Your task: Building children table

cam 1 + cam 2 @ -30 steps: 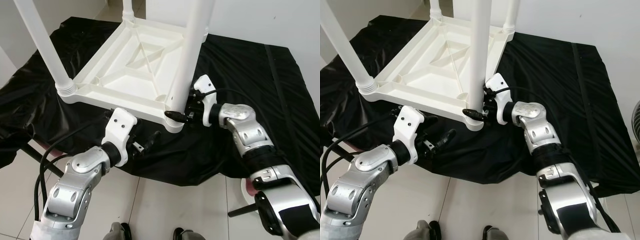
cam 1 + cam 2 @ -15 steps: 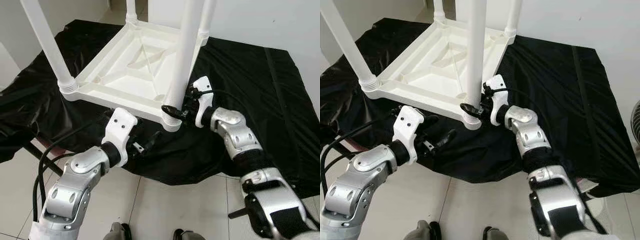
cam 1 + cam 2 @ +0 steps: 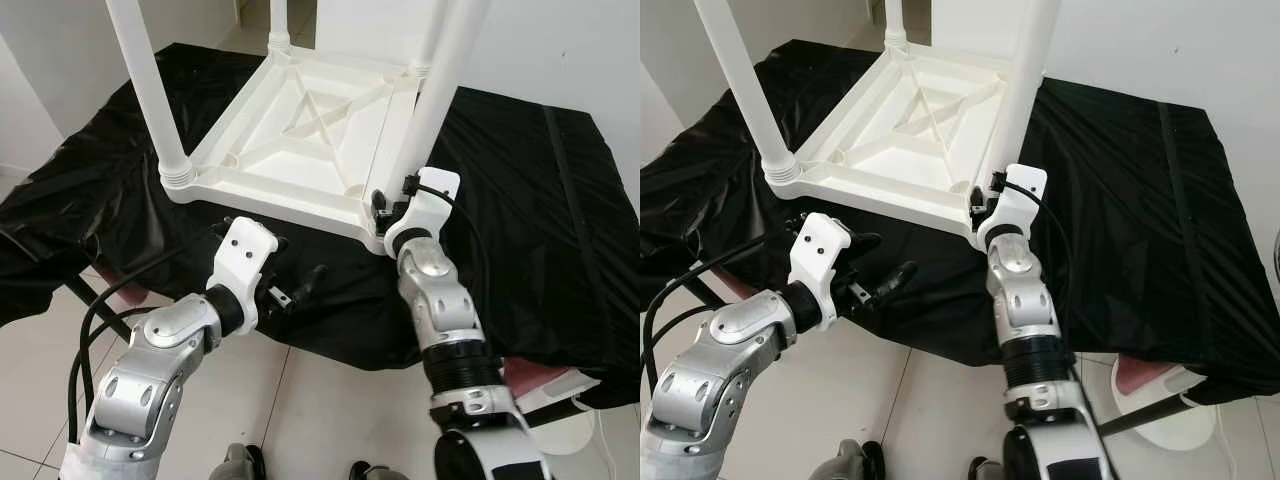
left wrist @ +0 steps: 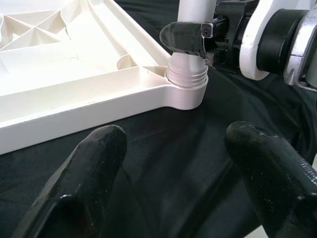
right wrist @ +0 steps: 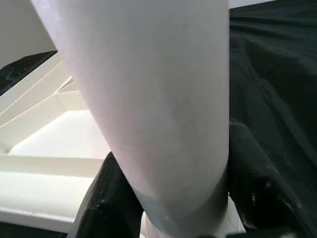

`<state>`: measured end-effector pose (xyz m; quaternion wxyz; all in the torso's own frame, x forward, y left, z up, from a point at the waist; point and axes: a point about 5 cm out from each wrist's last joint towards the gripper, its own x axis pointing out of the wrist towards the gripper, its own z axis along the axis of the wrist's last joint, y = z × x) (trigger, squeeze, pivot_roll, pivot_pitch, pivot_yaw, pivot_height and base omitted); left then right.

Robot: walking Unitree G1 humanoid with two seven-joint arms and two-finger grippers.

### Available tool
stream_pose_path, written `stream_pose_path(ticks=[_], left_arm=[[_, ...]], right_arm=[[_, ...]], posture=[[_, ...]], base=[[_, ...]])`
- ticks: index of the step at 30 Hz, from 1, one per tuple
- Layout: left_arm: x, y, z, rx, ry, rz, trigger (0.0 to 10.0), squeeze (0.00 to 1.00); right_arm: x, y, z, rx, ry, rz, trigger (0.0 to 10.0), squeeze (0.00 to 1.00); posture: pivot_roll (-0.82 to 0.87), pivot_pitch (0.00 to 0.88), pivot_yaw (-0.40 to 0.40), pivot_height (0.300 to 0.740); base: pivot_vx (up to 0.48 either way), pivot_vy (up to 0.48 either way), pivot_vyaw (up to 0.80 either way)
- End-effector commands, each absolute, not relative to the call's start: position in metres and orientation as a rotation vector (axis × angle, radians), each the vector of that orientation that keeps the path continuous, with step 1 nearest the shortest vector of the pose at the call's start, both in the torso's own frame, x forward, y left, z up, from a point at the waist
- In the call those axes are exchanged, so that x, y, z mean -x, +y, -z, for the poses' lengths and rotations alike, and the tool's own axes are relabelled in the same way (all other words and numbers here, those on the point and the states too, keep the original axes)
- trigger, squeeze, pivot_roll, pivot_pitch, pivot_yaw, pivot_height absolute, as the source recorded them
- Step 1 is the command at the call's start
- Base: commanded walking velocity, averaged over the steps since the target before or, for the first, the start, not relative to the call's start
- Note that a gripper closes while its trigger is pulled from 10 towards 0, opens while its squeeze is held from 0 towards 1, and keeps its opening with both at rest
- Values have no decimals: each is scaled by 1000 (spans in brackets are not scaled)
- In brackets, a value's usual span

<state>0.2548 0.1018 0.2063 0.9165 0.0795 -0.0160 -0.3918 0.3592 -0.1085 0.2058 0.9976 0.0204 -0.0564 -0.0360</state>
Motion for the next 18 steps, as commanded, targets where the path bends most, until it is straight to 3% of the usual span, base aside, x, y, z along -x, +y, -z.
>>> stream_pose_path(ticks=[1, 3, 4, 5, 10, 11, 16, 17, 18], left_arm=[[-256, 101, -204, -160, -23, 786, 10000, 0], [-256, 101, -204, -160, -22, 786, 10000, 0], [-256, 102, -204, -161, -22, 786, 10000, 0], [-255, 102, -204, -162, -22, 785, 10000, 0], [-255, 102, -204, -163, -21, 782, 10000, 0], [-255, 103, -204, -163, -21, 781, 10000, 0], [-256, 103, -204, -163, -21, 779, 10000, 0], [-256, 103, -204, -163, -22, 779, 10000, 0], [-256, 103, -205, -163, -23, 779, 10000, 0]], right_arm=[[-361, -127, -195, -81, -57, 166, 0, 0], [-362, -125, -198, -74, -62, 162, 0, 0], [-363, -120, -201, -48, -72, 112, 9098, 0], [-362, -116, -206, -15, -100, 66, 10000, 0], [-358, -107, -218, 18, -169, -55, 10000, 0], [-357, -109, -223, 34, -196, -67, 10000, 1000], [-358, -113, -235, 75, -232, -160, 10000, 1000], [-358, -113, -238, 82, -241, -197, 10000, 0], [-358, -112, -241, 78, -243, -287, 10000, 0]], posture=[[-35, 188, 16, 740], [-35, 188, 16, 740], [-33, 189, 16, 740], [-32, 189, 15, 740], [-32, 189, 15, 740], [-33, 189, 15, 740], [-36, 189, 13, 740], [-34, 189, 13, 740], [-33, 191, 13, 740]], base=[[0, 0, 0], [0, 0, 0], [0, 0, 0], [0, 0, 0], [0, 0, 0], [0, 0, 0], [0, 0, 0], [0, 0, 0], [0, 0, 0]])
